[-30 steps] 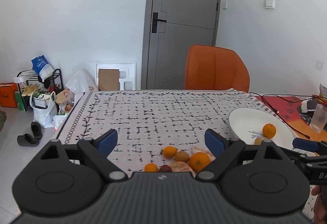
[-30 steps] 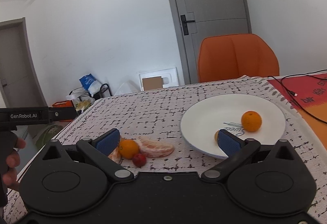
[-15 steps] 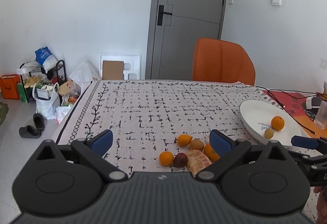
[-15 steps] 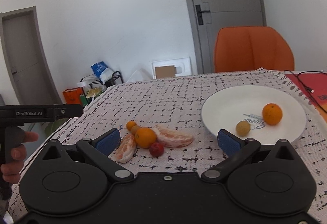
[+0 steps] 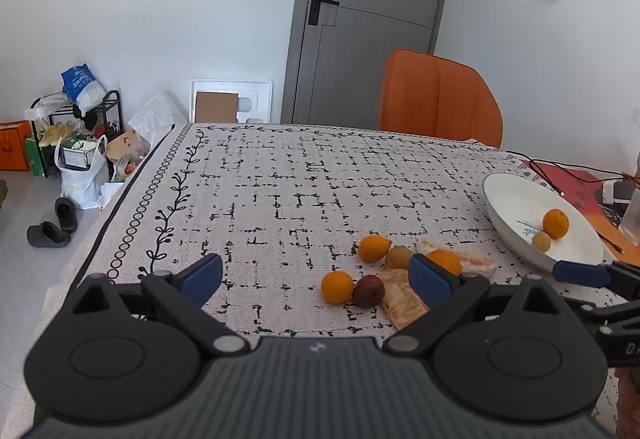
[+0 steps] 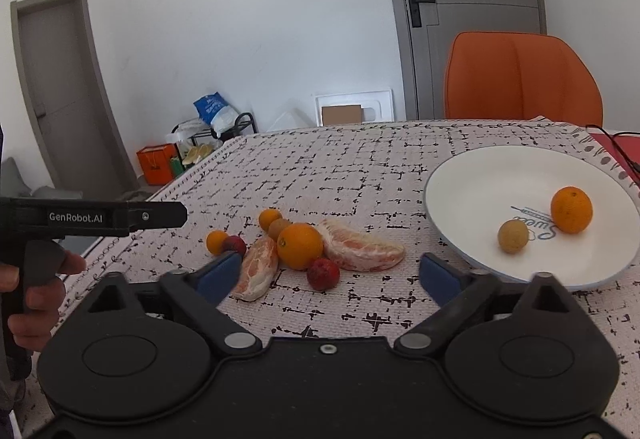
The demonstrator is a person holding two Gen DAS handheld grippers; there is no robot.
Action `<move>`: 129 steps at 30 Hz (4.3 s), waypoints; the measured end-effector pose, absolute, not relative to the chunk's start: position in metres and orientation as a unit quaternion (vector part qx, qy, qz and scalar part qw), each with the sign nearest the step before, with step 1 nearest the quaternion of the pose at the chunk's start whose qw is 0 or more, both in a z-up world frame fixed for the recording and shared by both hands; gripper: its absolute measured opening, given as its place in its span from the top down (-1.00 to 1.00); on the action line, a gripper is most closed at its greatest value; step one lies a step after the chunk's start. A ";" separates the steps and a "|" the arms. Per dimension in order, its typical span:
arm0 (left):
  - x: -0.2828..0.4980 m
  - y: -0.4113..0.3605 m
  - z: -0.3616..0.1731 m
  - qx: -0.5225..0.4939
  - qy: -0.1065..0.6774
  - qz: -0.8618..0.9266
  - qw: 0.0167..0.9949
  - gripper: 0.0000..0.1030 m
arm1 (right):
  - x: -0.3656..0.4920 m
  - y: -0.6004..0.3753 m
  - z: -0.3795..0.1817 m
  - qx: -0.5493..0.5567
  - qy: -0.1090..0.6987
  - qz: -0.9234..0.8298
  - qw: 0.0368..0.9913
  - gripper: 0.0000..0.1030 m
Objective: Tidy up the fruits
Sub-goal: 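Move both open tools back to the fruit pile, then grasp the small mandarin with the left tool while the right tool grasps the red plum, then carry the mandarin in the left tool while the right tool carries the plum over the plate, then open the left tool releasing the mandarin while the right tool releases the plum onto the plate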
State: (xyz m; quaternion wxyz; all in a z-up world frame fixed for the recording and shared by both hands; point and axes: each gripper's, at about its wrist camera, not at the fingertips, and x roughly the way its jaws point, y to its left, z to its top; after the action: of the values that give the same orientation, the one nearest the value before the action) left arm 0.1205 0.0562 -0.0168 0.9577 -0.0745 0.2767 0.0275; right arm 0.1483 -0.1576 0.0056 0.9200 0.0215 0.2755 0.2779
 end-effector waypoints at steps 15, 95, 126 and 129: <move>0.145 0.058 -0.040 -0.082 0.305 0.014 0.949 -0.14 | 0.174 -0.145 -0.017 0.042 0.318 0.295 0.900 0.16; 0.180 -0.109 0.005 0.024 0.274 -0.118 0.954 0.60 | 0.160 -0.291 0.000 0.142 0.246 0.197 0.938 0.57; 0.179 -0.118 0.008 0.038 0.259 -0.109 0.959 -0.59 | 0.156 -0.294 0.001 0.141 0.247 0.194 0.939 0.12; 0.174 -0.108 0.007 0.034 0.259 -0.100 0.960 -0.63 | 0.154 -0.288 0.002 0.137 0.245 0.197 0.939 -0.13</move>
State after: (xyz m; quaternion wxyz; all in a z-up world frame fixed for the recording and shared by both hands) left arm 0.1743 -0.1079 0.0074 0.9602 0.0339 0.2586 -0.0997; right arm 0.1542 -0.2880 0.0018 0.9394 0.1367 0.2450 0.1968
